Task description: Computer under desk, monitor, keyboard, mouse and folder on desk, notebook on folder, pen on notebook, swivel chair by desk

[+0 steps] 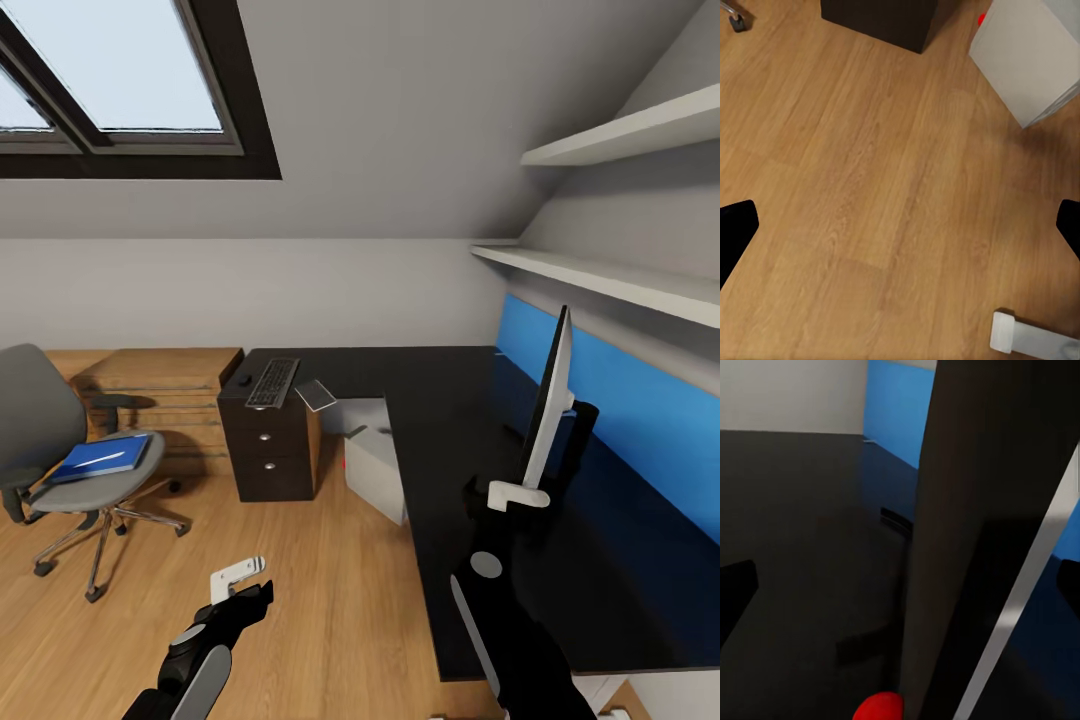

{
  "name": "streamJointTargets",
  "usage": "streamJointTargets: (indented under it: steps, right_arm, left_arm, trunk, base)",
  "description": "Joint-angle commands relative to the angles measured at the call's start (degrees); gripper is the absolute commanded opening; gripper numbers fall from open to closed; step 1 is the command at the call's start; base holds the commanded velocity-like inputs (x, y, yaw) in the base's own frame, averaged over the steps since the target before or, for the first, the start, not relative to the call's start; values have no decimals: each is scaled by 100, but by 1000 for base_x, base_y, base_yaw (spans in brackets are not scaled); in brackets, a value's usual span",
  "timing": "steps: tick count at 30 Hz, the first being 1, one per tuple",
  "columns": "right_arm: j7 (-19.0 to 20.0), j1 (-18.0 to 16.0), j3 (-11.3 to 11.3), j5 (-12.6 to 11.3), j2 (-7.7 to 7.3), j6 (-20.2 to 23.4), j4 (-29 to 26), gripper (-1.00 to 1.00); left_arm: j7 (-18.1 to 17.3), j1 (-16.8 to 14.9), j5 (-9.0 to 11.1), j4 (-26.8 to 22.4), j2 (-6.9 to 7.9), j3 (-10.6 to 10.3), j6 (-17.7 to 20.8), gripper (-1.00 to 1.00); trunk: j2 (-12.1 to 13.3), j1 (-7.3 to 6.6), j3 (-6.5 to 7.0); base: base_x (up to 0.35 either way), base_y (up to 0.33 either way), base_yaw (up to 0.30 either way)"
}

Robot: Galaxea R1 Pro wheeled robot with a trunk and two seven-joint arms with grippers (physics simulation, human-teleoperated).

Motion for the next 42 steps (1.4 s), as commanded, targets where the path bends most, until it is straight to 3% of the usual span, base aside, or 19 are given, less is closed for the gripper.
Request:
streamJointTargets:
  steps: [1,22,27,42]
  right_arm:
    - [-23,-6,3,59,1,59,-3,100]
    - [-31,-4,-64,74,-2,-161,2,100]
    - [-28,-4,-72,74,-8,-428,13,100]
    - [-36,-31,-173,42,-137,-685,373,100]
  left_arm:
    - [53,-6,47,-9,7,-16,7,100]
    - [55,-6,51,-9,-1,-25,7,100]
    - [59,-6,55,-9,-1,-25,7,100]
    - [59,-6,55,4,-9,-33,7,100]
  trunk:
    - [-6,1,-8]
    - [-6,1,36]
    - [-6,1,37]
    - [-6,1,37]
  base:
    - [3,0,0]
    - [0,0,-58]
    - [0,0,-4]
    - [0,0,0]
